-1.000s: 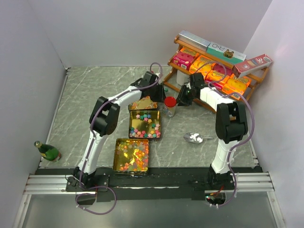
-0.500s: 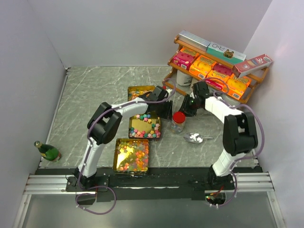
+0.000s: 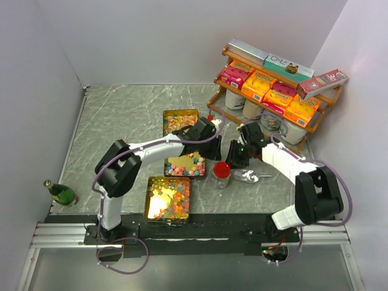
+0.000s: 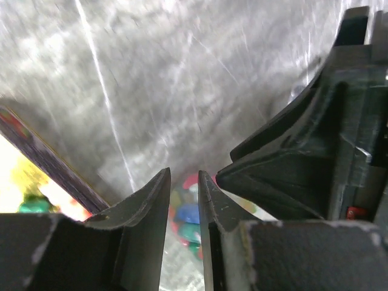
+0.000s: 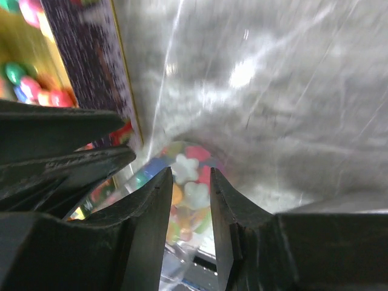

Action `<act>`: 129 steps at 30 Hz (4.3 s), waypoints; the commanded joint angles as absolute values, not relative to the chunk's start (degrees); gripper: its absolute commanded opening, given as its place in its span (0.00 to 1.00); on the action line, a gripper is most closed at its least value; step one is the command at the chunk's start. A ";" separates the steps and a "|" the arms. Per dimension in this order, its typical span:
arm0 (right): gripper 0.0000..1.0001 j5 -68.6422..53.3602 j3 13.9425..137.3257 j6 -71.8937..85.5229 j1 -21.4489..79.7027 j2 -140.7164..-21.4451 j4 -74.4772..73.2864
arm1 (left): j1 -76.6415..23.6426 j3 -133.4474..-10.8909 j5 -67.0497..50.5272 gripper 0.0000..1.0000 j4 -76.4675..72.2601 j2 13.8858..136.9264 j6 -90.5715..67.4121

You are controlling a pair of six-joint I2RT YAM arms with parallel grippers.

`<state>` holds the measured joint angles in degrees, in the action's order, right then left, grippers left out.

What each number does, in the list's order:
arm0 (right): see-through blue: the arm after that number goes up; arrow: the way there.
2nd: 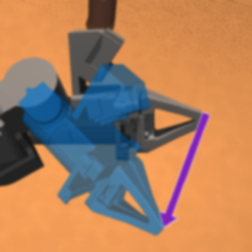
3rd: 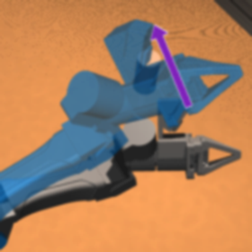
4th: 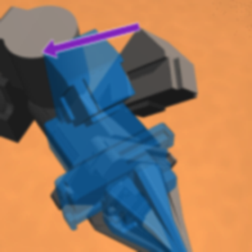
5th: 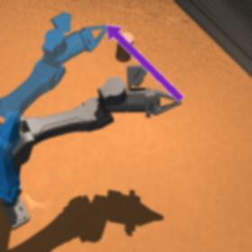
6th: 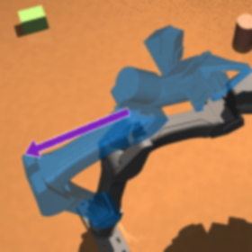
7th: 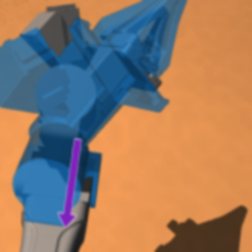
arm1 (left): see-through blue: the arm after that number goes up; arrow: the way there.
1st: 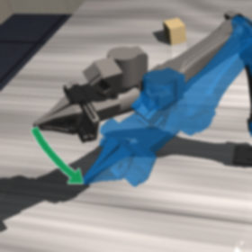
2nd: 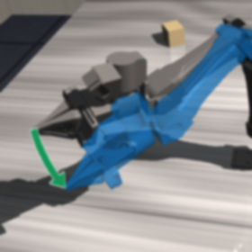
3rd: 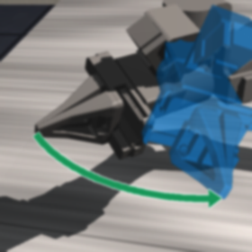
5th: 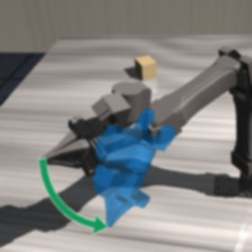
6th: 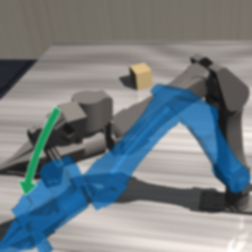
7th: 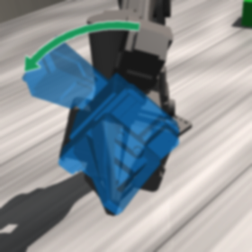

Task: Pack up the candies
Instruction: Move the packing bottle to the center of the board, then screw the bottle lid onto the packing bottle.

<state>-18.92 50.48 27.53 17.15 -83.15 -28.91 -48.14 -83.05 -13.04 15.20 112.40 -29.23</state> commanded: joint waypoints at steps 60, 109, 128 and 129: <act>0.61 -18.80 58.89 19.07 13.62 -53.96 -53.44 | -84.29 -44.21 54.93 0.98 -56.51 112.23 -25.23; 0.00 -34.80 42.19 21.88 17.14 -58.63 -41.22 | -81.56 -41.83 46.41 0.58 -57.76 116.10 -21.62; 0.35 -22.85 55.27 27.16 16.79 -57.63 -44.83 | -84.11 -39.20 43.24 0.59 -58.27 115.14 -15.56; 0.39 -23.46 55.63 26.72 16.79 -58.96 -44.39 | -84.20 -39.29 42.98 0.59 -57.84 115.22 -15.38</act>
